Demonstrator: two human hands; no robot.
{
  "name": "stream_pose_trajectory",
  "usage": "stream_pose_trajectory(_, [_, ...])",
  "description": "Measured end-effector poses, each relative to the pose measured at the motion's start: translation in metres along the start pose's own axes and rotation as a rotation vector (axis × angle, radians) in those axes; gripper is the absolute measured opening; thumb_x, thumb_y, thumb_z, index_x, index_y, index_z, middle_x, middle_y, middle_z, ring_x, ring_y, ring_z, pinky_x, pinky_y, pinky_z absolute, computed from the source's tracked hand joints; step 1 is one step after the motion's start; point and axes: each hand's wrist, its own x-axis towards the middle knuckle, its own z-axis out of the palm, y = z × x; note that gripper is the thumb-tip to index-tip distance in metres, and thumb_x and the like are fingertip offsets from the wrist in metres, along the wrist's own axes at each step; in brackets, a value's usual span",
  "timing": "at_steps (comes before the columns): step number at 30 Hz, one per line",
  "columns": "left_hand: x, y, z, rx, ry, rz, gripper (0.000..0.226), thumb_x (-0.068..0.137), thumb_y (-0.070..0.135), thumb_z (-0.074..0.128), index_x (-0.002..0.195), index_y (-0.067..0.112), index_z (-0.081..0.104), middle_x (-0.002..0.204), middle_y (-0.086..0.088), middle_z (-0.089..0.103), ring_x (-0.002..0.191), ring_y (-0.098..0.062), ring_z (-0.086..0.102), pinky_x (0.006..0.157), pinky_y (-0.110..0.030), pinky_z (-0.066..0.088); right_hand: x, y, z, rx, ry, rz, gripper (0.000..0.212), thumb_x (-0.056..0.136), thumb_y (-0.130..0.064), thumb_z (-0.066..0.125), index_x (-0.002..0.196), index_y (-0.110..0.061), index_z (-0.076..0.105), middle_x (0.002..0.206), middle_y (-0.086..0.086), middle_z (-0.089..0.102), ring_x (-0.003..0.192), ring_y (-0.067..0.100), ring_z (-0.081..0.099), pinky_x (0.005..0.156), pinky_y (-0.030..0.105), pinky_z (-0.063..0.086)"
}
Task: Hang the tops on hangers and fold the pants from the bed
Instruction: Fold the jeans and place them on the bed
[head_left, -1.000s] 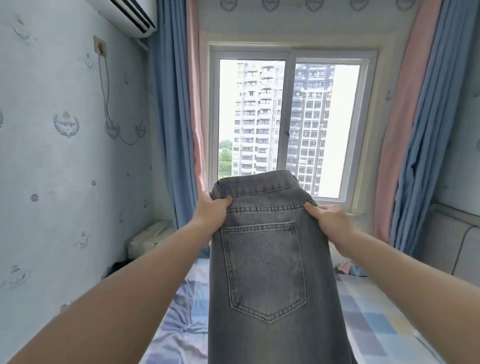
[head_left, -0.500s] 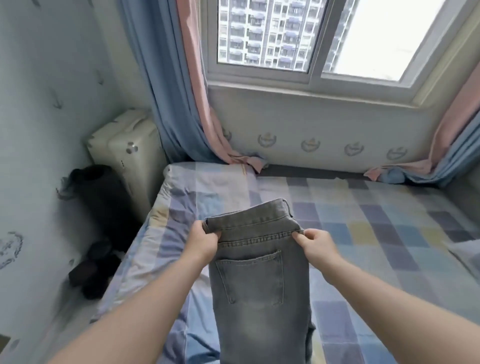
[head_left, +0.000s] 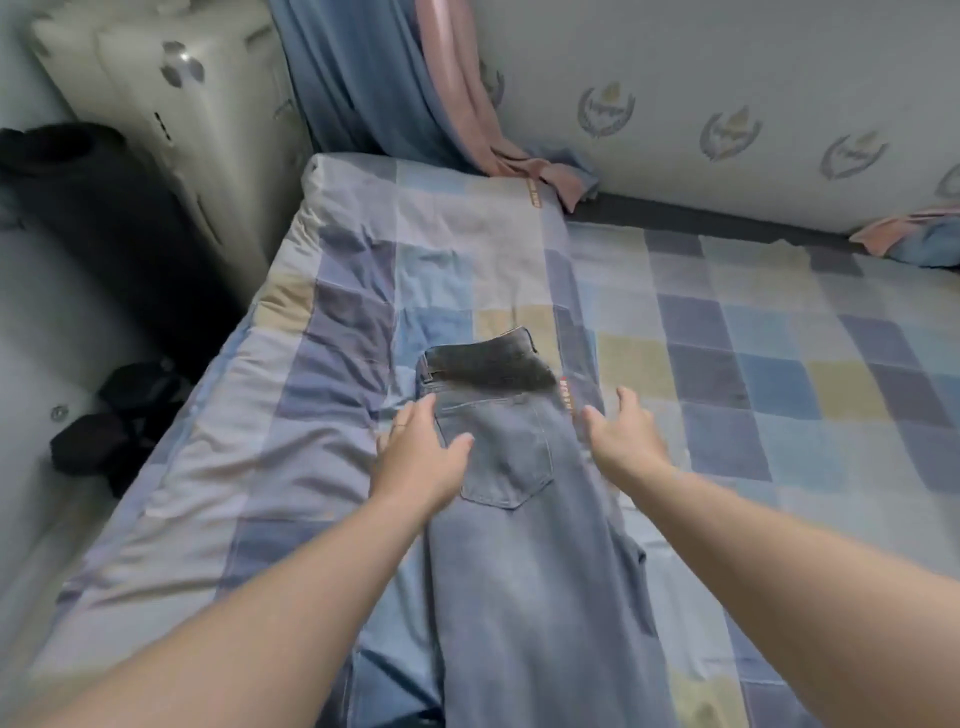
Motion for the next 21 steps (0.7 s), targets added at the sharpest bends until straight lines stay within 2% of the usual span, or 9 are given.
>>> stream_pose_trajectory(4, [-0.053, -0.035, 0.040, 0.177, -0.132, 0.049, 0.069, 0.097, 0.053, 0.050, 0.156, 0.034, 0.021, 0.168, 0.003, 0.010, 0.152, -0.021, 0.007, 0.122, -0.040, 0.015, -0.046, 0.053, 0.026, -0.227, -0.119, -0.041, 0.068, 0.101, -0.058, 0.035, 0.159, -0.037, 0.005, 0.168, -0.002, 0.008, 0.154, 0.028, 0.005, 0.121, 0.054, 0.012])
stream_pose_trajectory(7, [-0.090, -0.047, 0.057, 0.293, -0.177, 0.089, 0.070, 0.097, 0.059, 0.043, 0.157, 0.039, 0.013, 0.169, 0.007, 0.000, 0.153, -0.019, -0.003, 0.122, -0.041, 0.010, -0.075, 0.086, 0.030, -0.268, -0.184, -0.079, 0.067, 0.101, -0.061, 0.031, 0.157, -0.044, 0.000, 0.169, -0.006, -0.002, 0.155, 0.023, -0.004, 0.120, 0.057, 0.007])
stream_pose_trajectory(15, [-0.199, -0.060, 0.089, 0.547, -0.187, 0.164, 0.074, 0.097, 0.066, 0.033, 0.159, 0.038, 0.003, 0.168, 0.003, -0.009, 0.154, -0.023, -0.009, 0.123, -0.045, 0.005, -0.151, 0.166, 0.010, -0.358, -0.245, -0.151, 0.068, 0.100, -0.064, 0.028, 0.157, -0.044, -0.004, 0.168, -0.008, -0.006, 0.154, 0.022, -0.006, 0.118, 0.058, 0.009])
stream_pose_trajectory(21, [-0.306, -0.073, 0.125, 0.605, -0.206, 0.103, 0.079, 0.096, 0.067, 0.034, 0.159, 0.036, -0.002, 0.168, 0.002, -0.010, 0.154, -0.025, -0.010, 0.122, -0.049, 0.007, -0.225, 0.239, -0.009, -0.414, -0.290, -0.250, 0.068, 0.100, -0.064, 0.027, 0.157, -0.043, -0.003, 0.168, -0.007, -0.004, 0.155, 0.023, -0.003, 0.121, 0.057, 0.008])
